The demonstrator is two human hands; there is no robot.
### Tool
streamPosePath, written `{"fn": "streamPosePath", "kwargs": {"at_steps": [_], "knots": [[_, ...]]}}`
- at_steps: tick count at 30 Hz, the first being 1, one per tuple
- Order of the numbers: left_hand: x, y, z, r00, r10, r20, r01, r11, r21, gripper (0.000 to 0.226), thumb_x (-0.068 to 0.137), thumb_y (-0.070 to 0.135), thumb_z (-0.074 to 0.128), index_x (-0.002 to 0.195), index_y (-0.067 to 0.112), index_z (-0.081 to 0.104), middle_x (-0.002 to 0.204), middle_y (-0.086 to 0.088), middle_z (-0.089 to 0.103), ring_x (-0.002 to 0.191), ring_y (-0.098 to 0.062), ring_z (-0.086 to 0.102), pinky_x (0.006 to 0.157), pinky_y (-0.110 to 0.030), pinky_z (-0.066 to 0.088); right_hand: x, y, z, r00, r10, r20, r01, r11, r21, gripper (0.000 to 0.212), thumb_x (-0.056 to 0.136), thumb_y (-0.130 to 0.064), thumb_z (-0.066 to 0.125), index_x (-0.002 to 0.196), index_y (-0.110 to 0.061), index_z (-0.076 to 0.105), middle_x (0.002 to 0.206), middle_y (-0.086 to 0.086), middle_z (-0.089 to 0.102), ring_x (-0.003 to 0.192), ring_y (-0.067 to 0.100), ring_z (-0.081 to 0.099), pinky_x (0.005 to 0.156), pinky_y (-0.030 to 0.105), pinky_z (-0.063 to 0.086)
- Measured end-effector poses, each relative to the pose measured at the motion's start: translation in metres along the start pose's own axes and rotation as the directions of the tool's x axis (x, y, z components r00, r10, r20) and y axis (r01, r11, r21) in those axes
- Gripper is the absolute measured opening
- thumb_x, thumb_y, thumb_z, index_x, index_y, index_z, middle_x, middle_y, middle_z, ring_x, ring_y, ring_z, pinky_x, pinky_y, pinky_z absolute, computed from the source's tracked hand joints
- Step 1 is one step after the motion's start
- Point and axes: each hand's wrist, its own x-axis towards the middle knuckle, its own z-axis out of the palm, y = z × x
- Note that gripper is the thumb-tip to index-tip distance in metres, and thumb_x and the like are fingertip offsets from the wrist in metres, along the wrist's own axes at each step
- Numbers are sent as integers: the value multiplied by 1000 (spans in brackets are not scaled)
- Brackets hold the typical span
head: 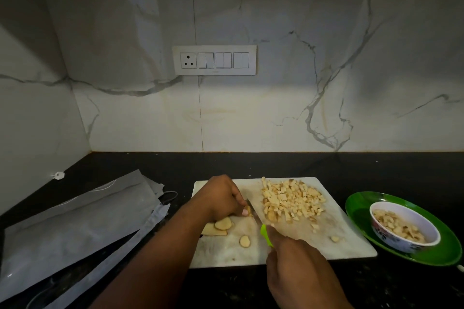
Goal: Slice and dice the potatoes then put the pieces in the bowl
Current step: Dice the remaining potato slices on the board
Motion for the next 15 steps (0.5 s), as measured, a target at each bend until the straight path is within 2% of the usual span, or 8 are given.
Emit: {"fn": "streamPosePath", "kwargs": {"at_steps": [1, 3, 5, 7, 9, 10, 12, 15], "knots": [[0, 1, 0, 1000, -10, -1, 10, 1000, -3, 15, 77, 21, 92, 90, 21, 85, 86, 13, 78, 84, -1, 70, 85, -19, 55, -3, -2, 1, 999, 28, 45, -27, 999, -31, 55, 101, -39, 37, 155, -38, 24, 140, -3, 56, 128, 18, 52, 106, 27, 39], [0, 2, 1, 1000, -18, 2, 18, 1000, 0, 14, 78, 20, 92, 90, 20, 85, 87, 13, 78, 85, -2, 70, 87, -21, 56, -7, 4, 8, 979, 142, 145, -157, 983, 98, 53, 105, -41, 32, 155, -29, 19, 150, 8, 45, 134, 28, 44, 108, 34, 35], [-1, 2, 1, 1000, -12, 1, 12, 1000, 10, 15, 77, 21, 92, 90, 21, 85, 86, 13, 78, 85, -2, 70, 84, -19, 55, -20, 12, 11, 962, 89, 260, -124, 985, 121, 61, 105, -45, 38, 155, -16, 20, 161, 11, 25, 146, 30, 25, 111, 28, 26], [-2, 1, 0, 1000, -8, -13, 8, 1000, -3, 18, 76, 21, 93, 92, 22, 85, 87, 12, 78, 85, -2, 70, 79, -15, 53, -24, 15, 6, 961, 102, 258, -132, 986, 101, 60, 103, -46, 44, 152, -15, 29, 156, 9, 33, 142, 25, 32, 105, 24, 30], [-5, 2, -1, 999, -15, -40, 15, 1000, 4, 24, 74, 24, 95, 95, 25, 84, 93, 12, 77, 88, -1, 68, 76, -13, 50, -29, 16, -3, 986, -33, 161, 24, 998, 61, 52, 105, -40, 39, 153, -24, 27, 148, 5, 45, 133, 25, 44, 103, 27, 35], [-7, 3, -3, 998, -22, -55, 23, 1000, 20, 27, 72, 27, 95, 97, 26, 83, 95, 13, 76, 89, -1, 67, 77, -14, 50, -21, 8, -11, 1000, -7, 24, 5, 998, 67, 55, 104, -38, 37, 156, -30, 21, 149, 0, 45, 135, 21, 45, 108, 27, 35], [-9, 4, -5, 997, -39, -62, 41, 999, 25, 28, 72, 29, 95, 96, 27, 82, 94, 13, 75, 88, -3, 68, 81, -19, 54, -11, -7, -19, 998, -20, -60, 18, 999, -28, 58, 101, -40, 37, 156, -38, 20, 139, -9, 56, 127, 14, 53, 104, 26, 40], [-11, 1, -7, 999, -24, -23, 25, 999, 29, 21, 78, 27, 91, 97, 26, 83, 92, 12, 78, 87, -1, 70, 81, -16, 55, 6, -16, -8, 996, -65, -67, 57, 992, -114, 57, 98, -39, 37, 155, -35, 27, 118, -4, 67, 107, 14, 63, 90, 28, 48]]}}
